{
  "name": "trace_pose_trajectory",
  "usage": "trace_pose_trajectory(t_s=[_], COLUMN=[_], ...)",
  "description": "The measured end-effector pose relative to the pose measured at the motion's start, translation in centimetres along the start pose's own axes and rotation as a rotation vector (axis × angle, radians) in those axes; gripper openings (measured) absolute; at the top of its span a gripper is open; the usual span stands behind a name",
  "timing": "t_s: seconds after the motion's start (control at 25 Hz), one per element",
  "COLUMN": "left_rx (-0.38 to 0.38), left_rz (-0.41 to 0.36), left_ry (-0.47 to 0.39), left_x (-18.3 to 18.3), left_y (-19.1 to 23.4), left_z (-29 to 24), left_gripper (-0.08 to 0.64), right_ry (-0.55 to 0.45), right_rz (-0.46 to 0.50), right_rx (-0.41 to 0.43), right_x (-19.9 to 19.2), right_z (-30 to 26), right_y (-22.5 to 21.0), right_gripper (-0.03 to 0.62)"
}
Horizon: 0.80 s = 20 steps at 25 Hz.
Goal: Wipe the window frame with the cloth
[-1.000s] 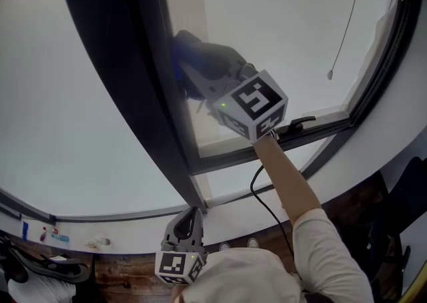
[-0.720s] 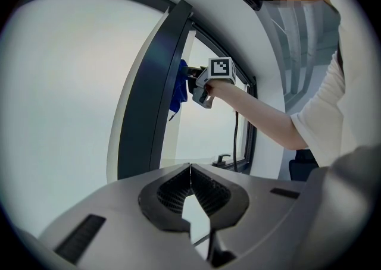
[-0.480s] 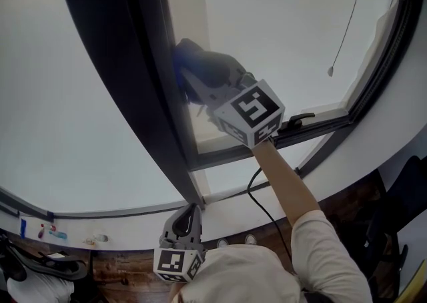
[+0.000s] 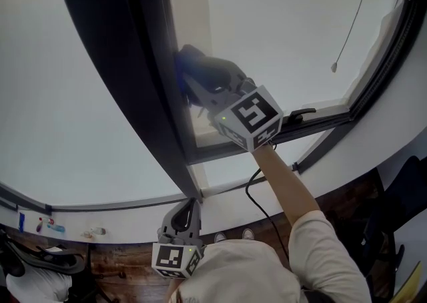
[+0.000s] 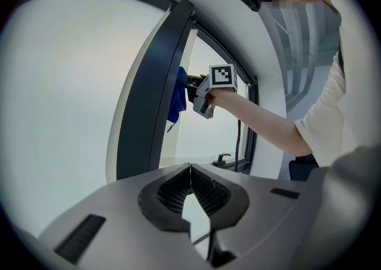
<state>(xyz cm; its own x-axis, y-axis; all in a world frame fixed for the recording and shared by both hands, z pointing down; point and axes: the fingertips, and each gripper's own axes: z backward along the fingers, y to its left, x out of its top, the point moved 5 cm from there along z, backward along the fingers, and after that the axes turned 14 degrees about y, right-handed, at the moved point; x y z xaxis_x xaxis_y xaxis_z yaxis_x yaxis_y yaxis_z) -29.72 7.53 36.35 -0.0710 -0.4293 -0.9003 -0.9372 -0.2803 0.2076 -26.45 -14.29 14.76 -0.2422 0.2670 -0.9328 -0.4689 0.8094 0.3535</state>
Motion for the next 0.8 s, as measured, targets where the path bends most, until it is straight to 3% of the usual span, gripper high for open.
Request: trace_pose_trajectory(t_s=[0.8], left_rx=[-0.013], left_rz=[-0.009], left_ry=[0.022], left_x=[-0.5], left_y=[-0.2], left_z=[-0.2], left_gripper=[0.009], right_ry=[0.058], right_rz=[-0.025], right_rx=[0.013], right_x=[-4.9], right_z=[-0.1], right_y=[2.1], right_gripper=[0.078])
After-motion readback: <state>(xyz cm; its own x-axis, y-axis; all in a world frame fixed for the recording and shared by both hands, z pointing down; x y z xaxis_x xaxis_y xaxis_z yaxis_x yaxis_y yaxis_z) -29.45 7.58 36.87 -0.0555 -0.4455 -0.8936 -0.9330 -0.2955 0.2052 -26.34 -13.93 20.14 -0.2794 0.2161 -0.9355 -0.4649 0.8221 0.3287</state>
